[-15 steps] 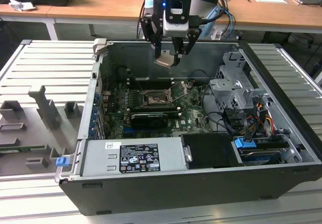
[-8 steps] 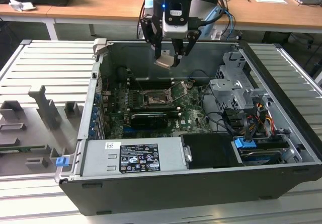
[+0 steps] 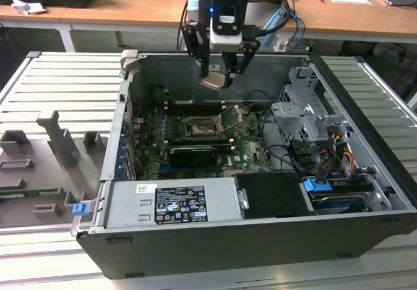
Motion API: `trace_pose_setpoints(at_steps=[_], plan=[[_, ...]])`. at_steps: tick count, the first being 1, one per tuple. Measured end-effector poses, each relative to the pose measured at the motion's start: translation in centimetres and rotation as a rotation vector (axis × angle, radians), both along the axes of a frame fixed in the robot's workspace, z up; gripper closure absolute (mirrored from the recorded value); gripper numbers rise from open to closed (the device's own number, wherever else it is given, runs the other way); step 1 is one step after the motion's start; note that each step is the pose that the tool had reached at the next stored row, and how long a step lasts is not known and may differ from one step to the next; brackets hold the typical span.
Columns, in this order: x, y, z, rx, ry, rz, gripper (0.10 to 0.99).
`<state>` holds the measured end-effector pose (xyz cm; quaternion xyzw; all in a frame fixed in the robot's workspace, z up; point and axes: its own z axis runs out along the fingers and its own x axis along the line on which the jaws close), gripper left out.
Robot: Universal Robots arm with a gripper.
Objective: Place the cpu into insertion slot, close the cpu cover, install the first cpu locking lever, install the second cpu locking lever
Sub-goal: 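Place the cpu into insertion slot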
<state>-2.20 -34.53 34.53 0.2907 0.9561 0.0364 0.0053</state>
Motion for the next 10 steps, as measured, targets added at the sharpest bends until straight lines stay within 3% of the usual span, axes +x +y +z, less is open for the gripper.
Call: trace_pose_setpoints(at_steps=[5,10], plan=[[0.0,0.0,-0.3,0.0,0.0,-0.009,0.545],[0.0,0.0,-0.66,-0.002,0.0,-0.093,0.545]])
